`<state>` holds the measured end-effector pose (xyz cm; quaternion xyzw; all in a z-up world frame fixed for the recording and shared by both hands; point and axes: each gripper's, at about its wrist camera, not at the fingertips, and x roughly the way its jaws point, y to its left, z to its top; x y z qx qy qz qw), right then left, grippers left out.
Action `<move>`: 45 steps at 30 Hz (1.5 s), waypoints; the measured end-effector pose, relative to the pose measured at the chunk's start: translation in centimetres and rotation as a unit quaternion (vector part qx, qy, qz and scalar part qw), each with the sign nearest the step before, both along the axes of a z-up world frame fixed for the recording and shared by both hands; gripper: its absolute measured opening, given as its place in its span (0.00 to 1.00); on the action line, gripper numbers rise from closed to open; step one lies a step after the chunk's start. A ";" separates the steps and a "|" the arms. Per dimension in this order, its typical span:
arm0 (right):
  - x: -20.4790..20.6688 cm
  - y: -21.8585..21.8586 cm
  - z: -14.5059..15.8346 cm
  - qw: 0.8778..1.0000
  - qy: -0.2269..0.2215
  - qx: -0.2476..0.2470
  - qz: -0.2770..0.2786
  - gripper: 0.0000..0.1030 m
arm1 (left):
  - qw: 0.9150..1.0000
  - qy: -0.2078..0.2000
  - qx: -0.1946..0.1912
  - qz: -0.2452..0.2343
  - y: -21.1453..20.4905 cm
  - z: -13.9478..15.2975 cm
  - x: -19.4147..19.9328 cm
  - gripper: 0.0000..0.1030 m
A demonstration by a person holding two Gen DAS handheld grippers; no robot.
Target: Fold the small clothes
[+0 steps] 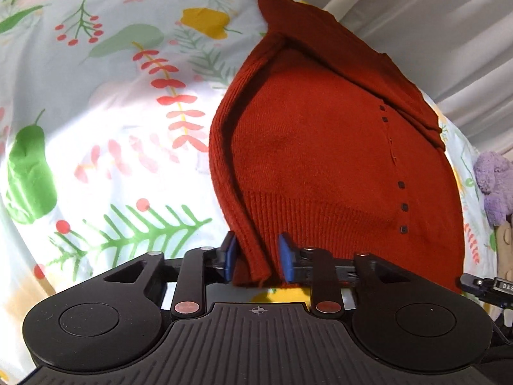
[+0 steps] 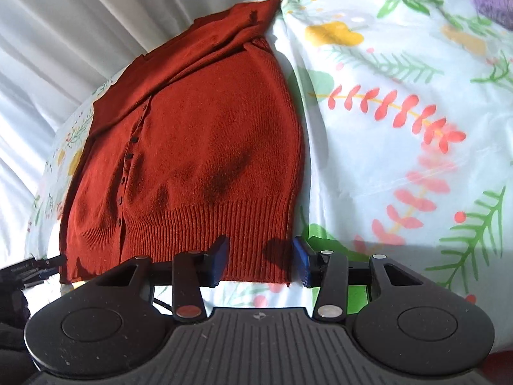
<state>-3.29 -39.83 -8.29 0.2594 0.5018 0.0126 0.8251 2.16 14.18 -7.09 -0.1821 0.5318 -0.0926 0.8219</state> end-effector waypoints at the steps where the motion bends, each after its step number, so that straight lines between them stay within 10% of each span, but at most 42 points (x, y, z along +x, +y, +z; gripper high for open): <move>1: -0.1 -0.2 -0.1 1.000 0.003 0.000 -0.001 0.41 | 1.000 0.000 0.002 0.001 0.0 -0.1 0.0 0.24; 6: 0.0 -0.3 0.1 1.000 0.005 -0.012 -0.002 0.39 | 1.000 0.003 0.001 0.000 0.0 -0.5 0.4 0.13; 12: 0.9 0.9 -0.4 0.999 0.017 -0.018 0.022 0.04 | 1.000 0.002 0.014 -0.017 -0.3 -0.3 0.7 0.08; 21: 1.7 -1.1 1.5 0.994 -0.052 0.101 -0.005 0.04 | 0.994 -0.041 -0.103 0.021 1.4 2.3 2.0 0.07; 29: 6.5 -2.2 4.5 0.984 -0.124 0.128 -0.015 0.04 | 0.983 -0.109 -0.134 0.059 1.2 5.1 6.0 0.06; 45: 17.7 -0.7 1.5 0.990 -0.123 -0.071 0.007 0.06 | 0.987 -0.143 0.050 0.050 -2.9 2.4 14.2 0.14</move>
